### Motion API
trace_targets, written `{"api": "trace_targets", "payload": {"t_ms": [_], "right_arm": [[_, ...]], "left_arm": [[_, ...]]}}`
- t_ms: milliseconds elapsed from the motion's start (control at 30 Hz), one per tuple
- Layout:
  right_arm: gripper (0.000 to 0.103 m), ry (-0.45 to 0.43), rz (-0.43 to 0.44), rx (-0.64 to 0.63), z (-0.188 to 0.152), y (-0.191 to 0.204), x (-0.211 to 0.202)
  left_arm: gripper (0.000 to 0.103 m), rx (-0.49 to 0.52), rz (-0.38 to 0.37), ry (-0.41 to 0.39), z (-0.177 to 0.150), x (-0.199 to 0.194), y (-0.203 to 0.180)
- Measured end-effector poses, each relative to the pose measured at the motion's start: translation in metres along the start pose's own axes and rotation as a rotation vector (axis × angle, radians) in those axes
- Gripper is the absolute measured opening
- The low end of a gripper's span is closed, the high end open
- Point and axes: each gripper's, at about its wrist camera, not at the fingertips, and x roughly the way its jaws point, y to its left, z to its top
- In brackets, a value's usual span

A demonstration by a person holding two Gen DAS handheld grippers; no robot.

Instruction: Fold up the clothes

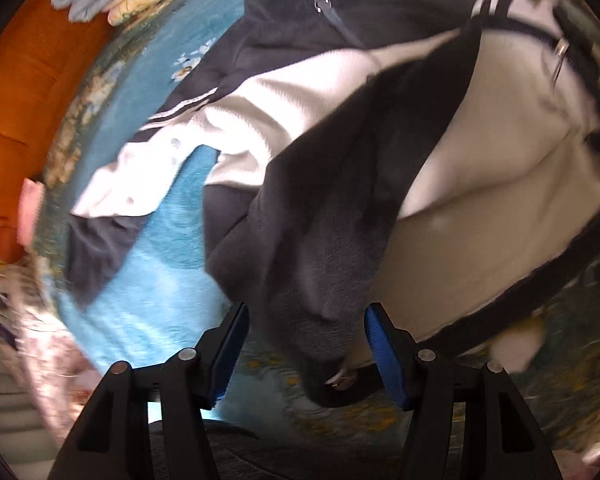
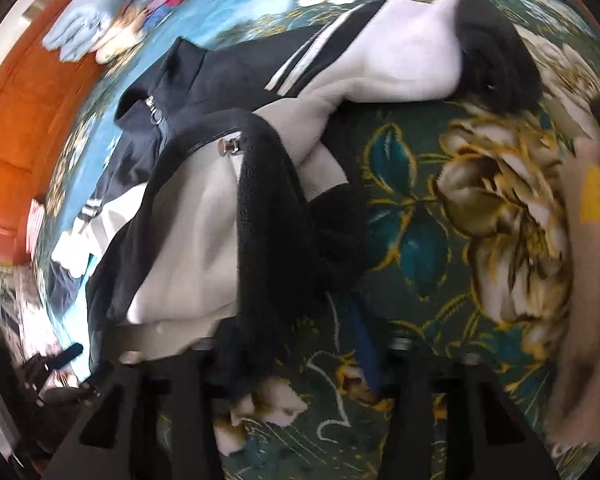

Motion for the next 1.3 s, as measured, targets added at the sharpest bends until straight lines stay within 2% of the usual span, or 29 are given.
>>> {"api": "trace_targets", "payload": {"t_ms": [33,133,200,300,367,433,500,700,800,933,1033,1133,1233,1300], "right_arm": [[0.009,-0.012,-0.008,0.006,-0.001,-0.001,-0.003],[0.008,-0.047,-0.031,0.023,-0.002,-0.003,-0.014],[0.008,-0.09,-0.035,0.035,-0.003,-0.006,-0.029],[0.008,-0.138,-0.044,0.04,-0.004,-0.008,-0.048],[0.008,-0.163,-0.051,0.041,-0.005,-0.009,-0.058],[0.008,-0.182,-0.056,0.044,-0.006,-0.009,-0.066],[0.008,-0.19,-0.059,0.05,-0.009,-0.009,-0.071],[0.008,-0.227,-0.087,0.04,-0.015,-0.001,-0.085],[0.008,-0.263,-0.116,0.01,-0.019,0.003,-0.099],[0.008,-0.301,-0.166,-0.072,-0.036,0.005,-0.126],[0.008,-0.203,-0.205,-0.086,-0.054,-0.012,-0.108],[0.008,-0.11,-0.195,-0.013,-0.071,-0.033,-0.076],[0.008,-0.062,-0.18,-0.01,-0.081,-0.035,-0.059],[0.01,-0.058,-0.196,-0.035,-0.081,-0.033,-0.059]], "left_arm": [[0.064,0.003,0.03,0.008,-0.001,0.001,-0.001],[0.064,-0.014,0.095,0.048,-0.003,0.008,0.002],[0.063,-0.037,0.104,0.085,-0.003,0.015,0.008],[0.061,-0.102,0.104,0.082,-0.004,0.013,0.024],[0.053,-0.122,0.106,0.078,-0.006,0.012,0.031],[0.022,-0.146,0.091,0.083,-0.009,0.013,0.04],[0.009,-0.153,0.094,0.059,-0.012,0.009,0.049],[0.007,-0.148,0.123,-0.05,-0.02,-0.017,0.075],[0.007,-0.132,0.101,-0.104,-0.028,-0.039,0.087],[0.007,-0.012,0.047,-0.173,-0.055,-0.073,0.082],[0.007,0.064,0.031,-0.165,-0.065,-0.079,0.065],[0.008,0.092,-0.03,-0.123,-0.064,-0.07,0.054],[0.01,0.104,-0.102,-0.081,-0.063,-0.067,0.043],[0.01,0.113,-0.1,-0.074,-0.064,-0.066,0.037]]}}
